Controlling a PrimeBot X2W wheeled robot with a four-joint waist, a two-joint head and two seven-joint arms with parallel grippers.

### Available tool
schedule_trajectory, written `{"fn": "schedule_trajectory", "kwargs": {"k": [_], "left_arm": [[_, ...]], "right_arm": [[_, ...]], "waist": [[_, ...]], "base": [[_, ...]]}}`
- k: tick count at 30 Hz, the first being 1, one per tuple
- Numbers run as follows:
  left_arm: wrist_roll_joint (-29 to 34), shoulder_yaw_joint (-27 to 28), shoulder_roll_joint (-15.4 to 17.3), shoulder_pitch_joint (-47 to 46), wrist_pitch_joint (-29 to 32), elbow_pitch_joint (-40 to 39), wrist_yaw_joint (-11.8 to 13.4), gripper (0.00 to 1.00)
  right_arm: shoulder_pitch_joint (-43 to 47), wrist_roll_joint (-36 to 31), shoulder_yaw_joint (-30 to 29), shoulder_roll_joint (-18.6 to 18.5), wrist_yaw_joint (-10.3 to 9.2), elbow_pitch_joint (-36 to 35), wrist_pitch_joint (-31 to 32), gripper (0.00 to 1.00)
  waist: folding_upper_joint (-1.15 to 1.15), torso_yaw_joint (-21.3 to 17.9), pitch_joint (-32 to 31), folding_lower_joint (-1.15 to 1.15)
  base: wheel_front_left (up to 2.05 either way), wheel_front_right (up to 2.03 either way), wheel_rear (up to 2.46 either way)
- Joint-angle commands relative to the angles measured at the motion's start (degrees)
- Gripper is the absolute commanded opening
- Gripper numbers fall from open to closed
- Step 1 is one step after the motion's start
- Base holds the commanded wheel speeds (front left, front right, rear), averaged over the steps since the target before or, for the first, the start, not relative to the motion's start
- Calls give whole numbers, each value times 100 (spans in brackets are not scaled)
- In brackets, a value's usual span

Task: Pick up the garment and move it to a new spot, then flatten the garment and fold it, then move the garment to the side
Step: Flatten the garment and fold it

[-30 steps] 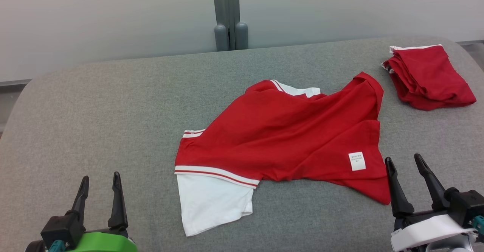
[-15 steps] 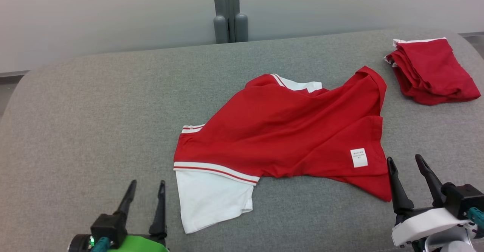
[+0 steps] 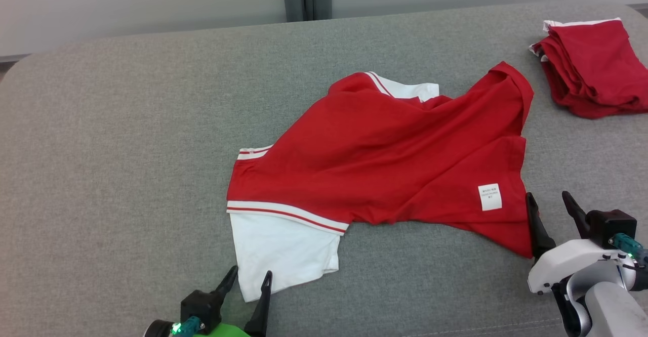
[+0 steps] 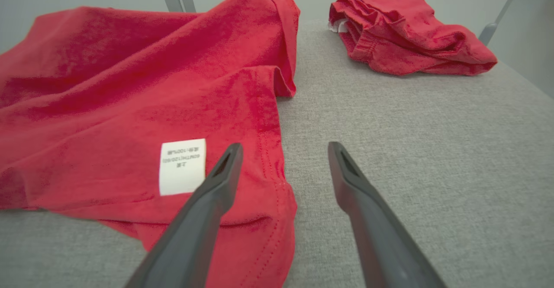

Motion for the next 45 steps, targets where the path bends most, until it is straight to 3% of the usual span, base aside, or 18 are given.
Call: {"fn": "schedule_trajectory", "kwargs": {"k": [1, 7, 14, 15, 16, 17, 18, 24, 35, 40, 45], "left_arm": [[-28, -29, 62, -122, 2, 82, -20, 100], [-124, -21, 86, -155, 7, 258, -18, 100], [-221, -114, 70, -177, 37, 619, -6, 100], [-275, -193, 57, -204, 49, 674, -6, 100], [-326, -253, 52, -223, 50, 718, -6, 71], [-358, -334, 43, -264, 51, 748, -7, 27], [-386, -399, 29, -285, 51, 749, -7, 0], [-775, -542, 20, -379, 17, 476, -22, 0], [-1536, -45, 157, -735, 2, -1018, -20, 0], [-1823, -48, 428, -1488, 2, -1292, -20, 0], [-2154, -270, 870, -3092, 324, -1204, -20, 0]], "right_arm": [[-176, 59, -11, -17, 0, 188, -15, 100], [-472, 128, 97, 51, 0, 861, -15, 100], [-560, 271, 184, 133, 0, 1170, -13, 100], [-590, 299, 203, 172, 0, 1215, -4, 44], [-618, 327, 229, 189, 0, 1263, -1, 3], [-655, 339, 266, 183, 0, 1297, -1, 0], [-688, 374, 273, 186, 0, 1280, -1, 0], [-618, 414, 262, 79, 0, 825, -8, 0], [-521, 424, 389, -189, 0, -541, -8, 0], [-1046, 557, 663, -342, 0, -833, -8, 0], [-2300, 911, 1030, -495, 0, -541, 97, 0]], "waist": [[0, 8, 151, 0], [0, 72, 287, 0], [0, 103, 353, 0], [0, 98, 355, 0], [0, 94, 354, 0], [0, 96, 351, 0], [0, 98, 344, 0], [0, 83, 231, 0], [0, -67, 21, 0], [0, -142, 131, 0], [0, -199, 544, 0]], "base": [[0, 0, 0], [0, 0, 0], [0, 0, 0], [0, 0, 0], [0, 0, 0], [0, 0, 0], [0, 0, 0], [0, 0, 0], [0, 0, 0], [0, 0, 0], [0, 0, 0]]}}
